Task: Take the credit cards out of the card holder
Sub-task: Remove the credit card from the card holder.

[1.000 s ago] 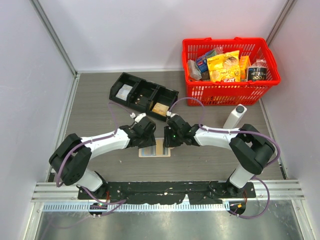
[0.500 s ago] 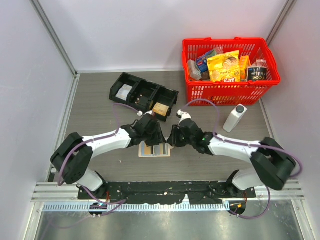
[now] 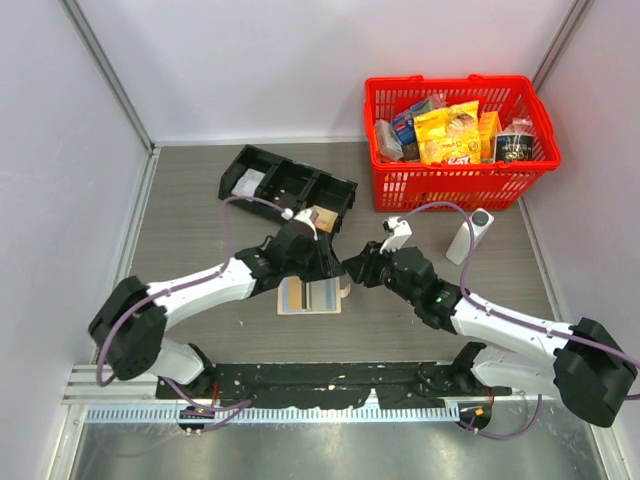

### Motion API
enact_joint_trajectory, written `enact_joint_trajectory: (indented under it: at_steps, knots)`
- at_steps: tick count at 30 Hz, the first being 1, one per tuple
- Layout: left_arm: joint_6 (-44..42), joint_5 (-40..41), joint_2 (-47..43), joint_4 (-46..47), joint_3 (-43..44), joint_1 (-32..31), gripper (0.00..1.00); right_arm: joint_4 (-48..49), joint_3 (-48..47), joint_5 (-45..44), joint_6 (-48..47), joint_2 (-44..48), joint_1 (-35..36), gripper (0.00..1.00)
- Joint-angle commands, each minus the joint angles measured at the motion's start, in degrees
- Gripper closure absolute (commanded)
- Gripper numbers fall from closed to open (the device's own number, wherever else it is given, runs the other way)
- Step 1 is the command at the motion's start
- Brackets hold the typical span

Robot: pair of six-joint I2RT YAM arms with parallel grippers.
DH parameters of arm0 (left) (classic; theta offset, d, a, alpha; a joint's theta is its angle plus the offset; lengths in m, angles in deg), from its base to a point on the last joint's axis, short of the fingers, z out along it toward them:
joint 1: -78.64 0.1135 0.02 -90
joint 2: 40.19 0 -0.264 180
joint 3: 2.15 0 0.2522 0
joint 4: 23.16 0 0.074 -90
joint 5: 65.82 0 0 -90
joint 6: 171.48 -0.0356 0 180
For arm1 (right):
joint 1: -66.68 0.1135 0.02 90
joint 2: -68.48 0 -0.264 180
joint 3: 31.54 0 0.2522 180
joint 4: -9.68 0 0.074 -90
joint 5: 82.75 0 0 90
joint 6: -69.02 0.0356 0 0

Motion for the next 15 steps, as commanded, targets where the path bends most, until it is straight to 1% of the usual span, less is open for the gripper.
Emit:
enact_joint_trajectory:
  at_steps: [1,2,3,5,8,11,15]
  knots:
    - [-5.2,7.3,-10.4,-2.3,2.1,2.1,0.48,3.7,-3.5,5.2,-3.3,-1.2,-0.1,0.61]
    - [-5.0,7.9,-11.7,-4.2,1.9,3.4,0.48,3.5,-5.1,6.0,-3.4,-2.4,-0.1,0.6]
    - [-4.9,7.6,-12.4,-6.1,1.6,5.2,0.48,3.5,-6.0,9.9,-3.3,-4.3,0.0,0.59]
    - [-4.7,5.6,-13.3,-9.0,0.1,8.9,0.48,4.0,-7.5,12.8,-2.1,-7.9,-0.1,0.58]
    - [-4.1,1.1,-14.1,-10.2,-3.6,13.6,0.5,8.1,-8.5,16.7,1.6,-13.9,-0.2,0.57]
    - [-4.4,-0.3,-13.6,-11.6,-5.8,14.9,0.55,11.0,-9.5,20.9,4.7,-18.5,-0.1,0.56]
    - [-4.8,-1.4,-12.0,-10.9,-8.2,14.8,0.59,15.6,-10.9,25.4,8.8,-25.5,-0.2,0.57]
